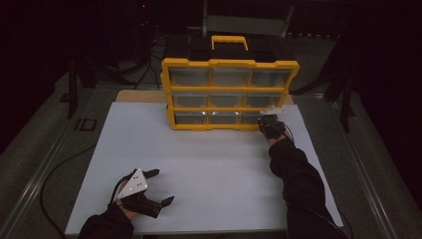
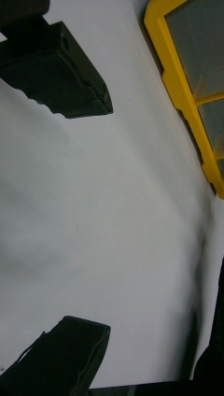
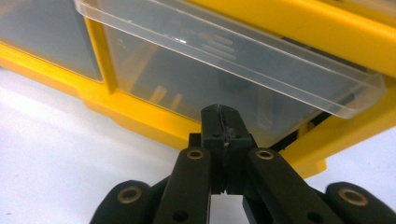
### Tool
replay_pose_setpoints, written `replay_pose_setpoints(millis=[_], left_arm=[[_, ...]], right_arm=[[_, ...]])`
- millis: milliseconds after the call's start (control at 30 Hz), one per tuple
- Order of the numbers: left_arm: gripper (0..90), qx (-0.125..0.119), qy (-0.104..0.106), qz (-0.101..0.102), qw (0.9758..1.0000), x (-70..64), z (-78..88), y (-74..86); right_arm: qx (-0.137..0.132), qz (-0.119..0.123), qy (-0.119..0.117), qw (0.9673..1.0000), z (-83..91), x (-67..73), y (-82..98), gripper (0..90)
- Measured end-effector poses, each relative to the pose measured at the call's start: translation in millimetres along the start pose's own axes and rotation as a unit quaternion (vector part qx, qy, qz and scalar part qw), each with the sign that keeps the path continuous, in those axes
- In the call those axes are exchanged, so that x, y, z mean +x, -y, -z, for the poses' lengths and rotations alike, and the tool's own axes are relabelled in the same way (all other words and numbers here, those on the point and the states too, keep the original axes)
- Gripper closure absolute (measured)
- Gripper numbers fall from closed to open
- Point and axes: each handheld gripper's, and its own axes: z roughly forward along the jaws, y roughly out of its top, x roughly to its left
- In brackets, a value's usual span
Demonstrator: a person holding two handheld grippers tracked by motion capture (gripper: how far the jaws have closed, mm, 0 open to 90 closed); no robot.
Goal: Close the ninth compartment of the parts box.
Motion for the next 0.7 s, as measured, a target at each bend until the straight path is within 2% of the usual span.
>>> replay_pose_setpoints(millis=[67,167,233,300,400,567,700], left_arm=[[0.0,0.000,0.000,-0.001,1.0000,-0.3,0.0,-0.2],[0.0,0.001,-0.001,0.000,1.0000,-0.2,-0.1,-0.1],[0.0,0.000,-0.001,0.000,1.0000,-0.1,0.0,-0.1],[0.0,0.000,-0.001,-0.001,1.0000,-0.3,0.2,-0.4],[0.0,0.001,-0.001,-0.003,1.0000,-0.6,0.2,-0.6],[0.0,0.001,-0.001,-0.003,1.0000,-0.5,0.3,-0.5],[0.0,0.002,-0.002,-0.007,1.0000,-1.4,0.0,-0.6]], right_arm=[[-0.003,-0.014,-0.001,0.9999,1.7,0.6,1.0,89.7],[-0.004,-0.031,-0.012,0.9994,2.8,0.6,3.5,81.1],[-0.004,-0.031,-0.016,0.9994,3.0,1.2,4.4,80.1],[-0.004,-0.037,-0.024,0.9990,4.4,3.2,6.0,72.7],[-0.007,-0.041,-0.033,0.9986,7.1,3.9,6.2,67.3],[-0.007,-0.050,-0.041,0.9979,10.9,6.7,6.0,47.2],[-0.007,-0.048,-0.037,0.9981,13.0,8.5,6.9,39.4]])
